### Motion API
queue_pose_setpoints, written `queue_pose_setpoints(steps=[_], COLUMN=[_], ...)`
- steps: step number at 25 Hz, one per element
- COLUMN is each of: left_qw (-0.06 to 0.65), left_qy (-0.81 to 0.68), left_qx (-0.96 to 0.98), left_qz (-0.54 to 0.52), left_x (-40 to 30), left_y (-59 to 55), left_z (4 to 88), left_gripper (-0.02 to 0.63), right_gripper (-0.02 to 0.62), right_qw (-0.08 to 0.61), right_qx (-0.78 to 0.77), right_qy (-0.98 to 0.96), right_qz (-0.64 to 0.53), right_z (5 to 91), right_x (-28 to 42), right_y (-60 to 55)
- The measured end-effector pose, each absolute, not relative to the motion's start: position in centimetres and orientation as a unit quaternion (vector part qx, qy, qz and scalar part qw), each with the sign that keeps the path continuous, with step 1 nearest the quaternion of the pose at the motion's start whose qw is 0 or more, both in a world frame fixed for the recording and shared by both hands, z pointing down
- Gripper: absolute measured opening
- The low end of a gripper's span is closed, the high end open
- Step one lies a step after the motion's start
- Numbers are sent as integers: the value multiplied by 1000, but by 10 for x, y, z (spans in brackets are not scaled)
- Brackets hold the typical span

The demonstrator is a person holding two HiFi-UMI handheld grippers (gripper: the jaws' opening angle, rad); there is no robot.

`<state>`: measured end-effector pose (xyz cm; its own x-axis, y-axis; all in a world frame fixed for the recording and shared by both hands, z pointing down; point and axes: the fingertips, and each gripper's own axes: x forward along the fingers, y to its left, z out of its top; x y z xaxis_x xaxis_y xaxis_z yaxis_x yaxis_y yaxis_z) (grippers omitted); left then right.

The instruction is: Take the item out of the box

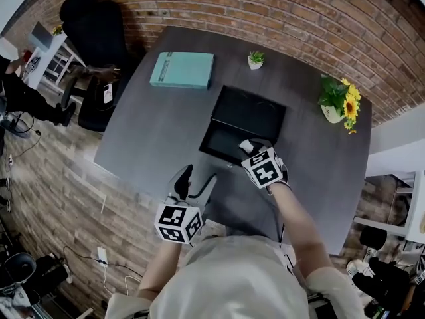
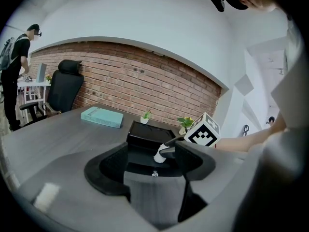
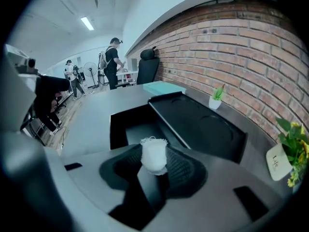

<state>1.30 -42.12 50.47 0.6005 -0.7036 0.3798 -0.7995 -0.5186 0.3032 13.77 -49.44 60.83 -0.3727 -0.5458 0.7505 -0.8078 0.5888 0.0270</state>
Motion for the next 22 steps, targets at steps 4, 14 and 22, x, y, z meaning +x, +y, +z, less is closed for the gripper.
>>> queue_pose_setpoints(steps=[4, 14, 22], left_qw=[223, 204, 195], left_qy=[-439, -431, -425], left_qx=[865, 876, 882], left_qz=[97, 75, 63], left_x=[6, -4, -22], left_y=[-412, -373, -328], left_z=[499, 479, 473], left_gripper=[307, 307, 307], right_gripper=[149, 147, 147], right_qw=[355, 287, 244], right_qx=[436, 503, 538], right_qy=[-813, -809, -804], right_qz=[153, 99, 69], right_z=[588, 518, 478], right_x=[132, 128, 117], right_y=[-485, -438, -378])
